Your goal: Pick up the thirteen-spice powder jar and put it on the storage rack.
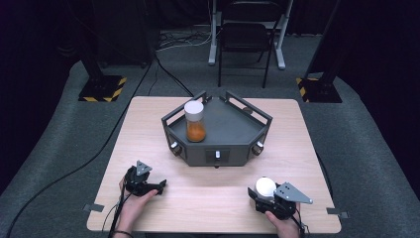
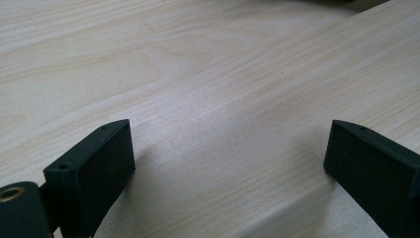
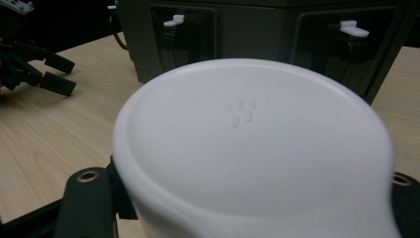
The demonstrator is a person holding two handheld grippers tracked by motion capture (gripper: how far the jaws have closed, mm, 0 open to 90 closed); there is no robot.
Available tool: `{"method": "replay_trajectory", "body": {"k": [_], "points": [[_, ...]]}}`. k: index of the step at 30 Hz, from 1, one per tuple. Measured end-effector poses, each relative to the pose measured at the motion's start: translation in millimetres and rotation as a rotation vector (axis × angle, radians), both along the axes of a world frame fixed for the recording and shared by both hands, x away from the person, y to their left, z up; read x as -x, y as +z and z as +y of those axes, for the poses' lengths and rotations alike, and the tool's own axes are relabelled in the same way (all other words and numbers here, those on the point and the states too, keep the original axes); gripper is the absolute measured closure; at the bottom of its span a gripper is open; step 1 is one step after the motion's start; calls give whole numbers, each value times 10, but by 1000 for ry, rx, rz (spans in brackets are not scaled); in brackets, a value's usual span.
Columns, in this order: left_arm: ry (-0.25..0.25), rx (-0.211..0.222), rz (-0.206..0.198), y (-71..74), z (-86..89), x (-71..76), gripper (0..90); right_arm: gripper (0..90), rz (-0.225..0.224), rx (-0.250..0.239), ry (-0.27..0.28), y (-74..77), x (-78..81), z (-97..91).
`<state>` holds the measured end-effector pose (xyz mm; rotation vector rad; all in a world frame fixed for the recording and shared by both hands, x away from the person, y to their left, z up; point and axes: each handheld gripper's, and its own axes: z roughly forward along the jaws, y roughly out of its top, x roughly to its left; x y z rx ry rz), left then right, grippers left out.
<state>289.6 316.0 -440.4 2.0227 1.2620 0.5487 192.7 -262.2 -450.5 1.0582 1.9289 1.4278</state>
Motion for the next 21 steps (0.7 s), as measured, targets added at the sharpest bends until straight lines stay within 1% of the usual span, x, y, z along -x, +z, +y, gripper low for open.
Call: {"method": "replay_trajectory", "body": {"k": [1,4,6,14,17,21], "points": [[-1,0,0,0,1,-1,51,294,2,7,-2,13,-11,3],[-1,0,0,0,1,-2,51,294,15,-4,-5,39,-36,-21],[-1,0,0,0,1,-2,51,294,16,-14,-7,53,-41,-39],[-1,-1,0,0,0,-1,51,294,20,-5,-23,153,-70,-101],[-1,-2,0,0,-1,-1,51,294,13,-6,-29,230,-93,-135],[-2,-5,0,4,-2,0,52,294,-6,9,-40,330,-111,-130]]}}
